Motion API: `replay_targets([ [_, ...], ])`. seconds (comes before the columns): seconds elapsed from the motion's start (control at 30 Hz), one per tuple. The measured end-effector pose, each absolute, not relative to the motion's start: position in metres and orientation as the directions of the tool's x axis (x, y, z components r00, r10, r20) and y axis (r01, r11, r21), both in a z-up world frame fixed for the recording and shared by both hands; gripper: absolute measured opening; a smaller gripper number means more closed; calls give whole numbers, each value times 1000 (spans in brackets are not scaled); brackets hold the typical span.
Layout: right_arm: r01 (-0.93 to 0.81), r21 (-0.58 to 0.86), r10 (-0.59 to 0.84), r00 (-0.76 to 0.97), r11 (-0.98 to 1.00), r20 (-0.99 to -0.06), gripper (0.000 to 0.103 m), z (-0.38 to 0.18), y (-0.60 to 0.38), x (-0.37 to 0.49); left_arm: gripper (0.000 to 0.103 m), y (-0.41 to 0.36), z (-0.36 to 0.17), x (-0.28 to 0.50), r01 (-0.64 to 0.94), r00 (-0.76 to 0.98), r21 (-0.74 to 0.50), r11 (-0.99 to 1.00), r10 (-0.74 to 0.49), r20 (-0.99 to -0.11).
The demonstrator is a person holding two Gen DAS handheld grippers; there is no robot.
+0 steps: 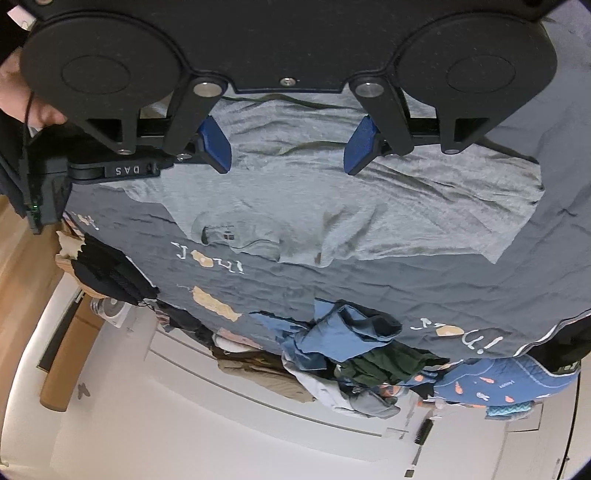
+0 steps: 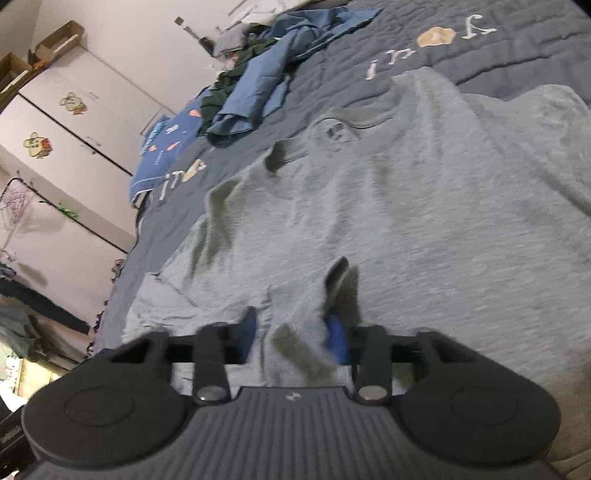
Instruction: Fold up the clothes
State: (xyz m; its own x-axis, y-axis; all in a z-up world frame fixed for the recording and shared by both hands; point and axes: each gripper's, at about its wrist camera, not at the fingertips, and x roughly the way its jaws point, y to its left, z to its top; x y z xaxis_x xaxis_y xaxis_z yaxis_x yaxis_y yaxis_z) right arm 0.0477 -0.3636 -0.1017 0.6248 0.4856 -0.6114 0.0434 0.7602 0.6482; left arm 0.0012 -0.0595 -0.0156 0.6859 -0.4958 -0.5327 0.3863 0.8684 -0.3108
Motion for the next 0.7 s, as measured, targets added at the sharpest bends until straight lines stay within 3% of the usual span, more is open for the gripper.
replay_targets([
  [0.03,43,648,484,627,761,-610,7,-101,-363,47,68,-59,-15,2,384,688,-309,870,-493,-533],
  [0.3,51,693,439,739,720,-511,6,-70,-386,35,69,-51,-9,6,367,703,-295,882,-471,-532],
  [0.4,72,713,408,778,697,-478,6,-56,-408,26,70,-48,-5,10,384,711,-236,893,-449,-542],
  [0.5,118,715,352,808,689,-472,6,-47,-436,16,70,-53,-6,8,411,748,-69,909,-379,-545],
  [0.7,256,681,239,805,686,-544,6,-53,-483,6,71,-78,-38,-7,490,812,408,770,-232,-536],
])
